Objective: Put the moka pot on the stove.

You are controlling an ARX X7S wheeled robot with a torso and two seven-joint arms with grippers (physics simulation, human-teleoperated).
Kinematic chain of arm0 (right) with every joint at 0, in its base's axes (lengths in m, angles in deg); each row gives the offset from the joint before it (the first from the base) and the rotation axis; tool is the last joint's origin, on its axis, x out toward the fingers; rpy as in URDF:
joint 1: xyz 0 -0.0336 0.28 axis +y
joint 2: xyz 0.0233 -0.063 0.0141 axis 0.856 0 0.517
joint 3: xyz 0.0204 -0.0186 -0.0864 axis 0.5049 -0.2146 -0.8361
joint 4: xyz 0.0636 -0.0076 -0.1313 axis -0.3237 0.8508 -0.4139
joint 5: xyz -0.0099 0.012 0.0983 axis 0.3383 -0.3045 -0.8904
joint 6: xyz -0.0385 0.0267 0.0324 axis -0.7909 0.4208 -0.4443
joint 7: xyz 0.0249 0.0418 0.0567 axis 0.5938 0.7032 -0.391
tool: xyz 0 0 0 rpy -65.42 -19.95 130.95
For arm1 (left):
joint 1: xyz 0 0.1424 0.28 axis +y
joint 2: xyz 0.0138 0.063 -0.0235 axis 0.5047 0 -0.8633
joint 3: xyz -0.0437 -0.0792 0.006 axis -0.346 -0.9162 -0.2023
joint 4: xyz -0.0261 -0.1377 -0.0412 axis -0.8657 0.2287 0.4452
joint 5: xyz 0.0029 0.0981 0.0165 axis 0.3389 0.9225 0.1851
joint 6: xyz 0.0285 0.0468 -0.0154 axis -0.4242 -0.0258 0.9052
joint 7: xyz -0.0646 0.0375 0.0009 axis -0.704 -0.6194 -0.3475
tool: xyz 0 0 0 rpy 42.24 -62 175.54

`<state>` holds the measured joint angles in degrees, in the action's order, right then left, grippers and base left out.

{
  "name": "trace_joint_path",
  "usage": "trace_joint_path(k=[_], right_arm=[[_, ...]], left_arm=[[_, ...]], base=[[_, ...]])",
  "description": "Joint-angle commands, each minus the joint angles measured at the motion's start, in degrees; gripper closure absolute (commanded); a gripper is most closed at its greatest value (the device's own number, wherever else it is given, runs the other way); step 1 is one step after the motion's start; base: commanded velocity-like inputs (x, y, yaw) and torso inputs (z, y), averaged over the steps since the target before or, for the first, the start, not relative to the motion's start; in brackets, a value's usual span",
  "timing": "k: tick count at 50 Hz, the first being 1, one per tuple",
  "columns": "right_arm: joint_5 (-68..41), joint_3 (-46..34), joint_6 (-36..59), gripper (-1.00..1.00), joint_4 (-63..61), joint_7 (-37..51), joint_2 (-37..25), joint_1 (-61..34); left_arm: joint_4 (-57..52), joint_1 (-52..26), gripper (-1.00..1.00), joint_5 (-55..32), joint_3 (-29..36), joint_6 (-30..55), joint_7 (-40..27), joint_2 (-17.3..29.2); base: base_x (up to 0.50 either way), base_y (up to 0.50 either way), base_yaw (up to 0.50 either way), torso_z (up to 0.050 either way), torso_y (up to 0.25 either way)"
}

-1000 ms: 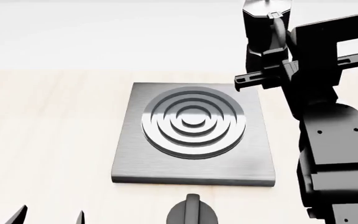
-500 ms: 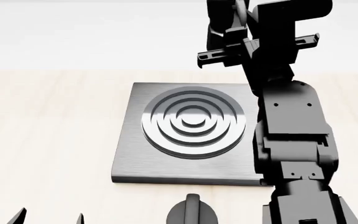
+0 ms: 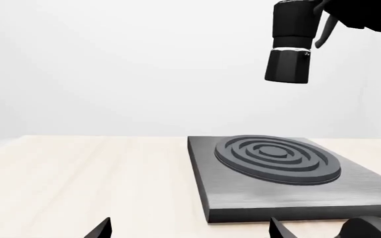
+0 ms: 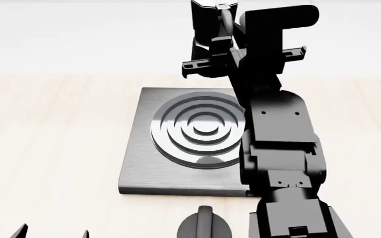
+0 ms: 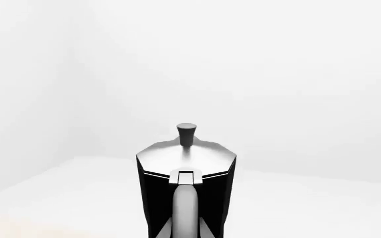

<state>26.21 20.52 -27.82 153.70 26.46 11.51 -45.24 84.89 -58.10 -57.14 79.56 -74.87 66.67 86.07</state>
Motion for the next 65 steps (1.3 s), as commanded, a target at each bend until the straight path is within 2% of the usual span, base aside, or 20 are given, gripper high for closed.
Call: trace_joint_path(k=[1,19,42,65], right_arm=[[-3.75,-2.73,0.7,1.0,-0.02,0.96,0.85,-0.2],[-6.94,-7.57,2.39,1.0,-0.02,2.19,0.85,1.22],[-0.58,-1.51,6.99,1.0,-0.02,2.33,0.84,3.05],[-0.91,-1.71,9.22,1.0,-0.02,2.17,0.85,3.86]], left_arm=[[-0.1,0.19,-1.0,0.08,0.16,-0.11,-0.24,0.09],[0.17,0.04,-1.0,-0.07,0.37,-0.18,-0.37,0.15],[-0.37,0.18,-1.0,-0.63,0.36,-0.17,-0.51,0.76],[0.16,0.17,-1.0,-0.61,0.61,-0.7,-0.63,0.79]], base=[[0.0,0.0,0.0,0.0,0.0],[0.0,0.0,0.0,0.001,0.001],[0.0,0.0,0.0,0.0,0.001],[0.0,0.0,0.0,0.0,0.001]])
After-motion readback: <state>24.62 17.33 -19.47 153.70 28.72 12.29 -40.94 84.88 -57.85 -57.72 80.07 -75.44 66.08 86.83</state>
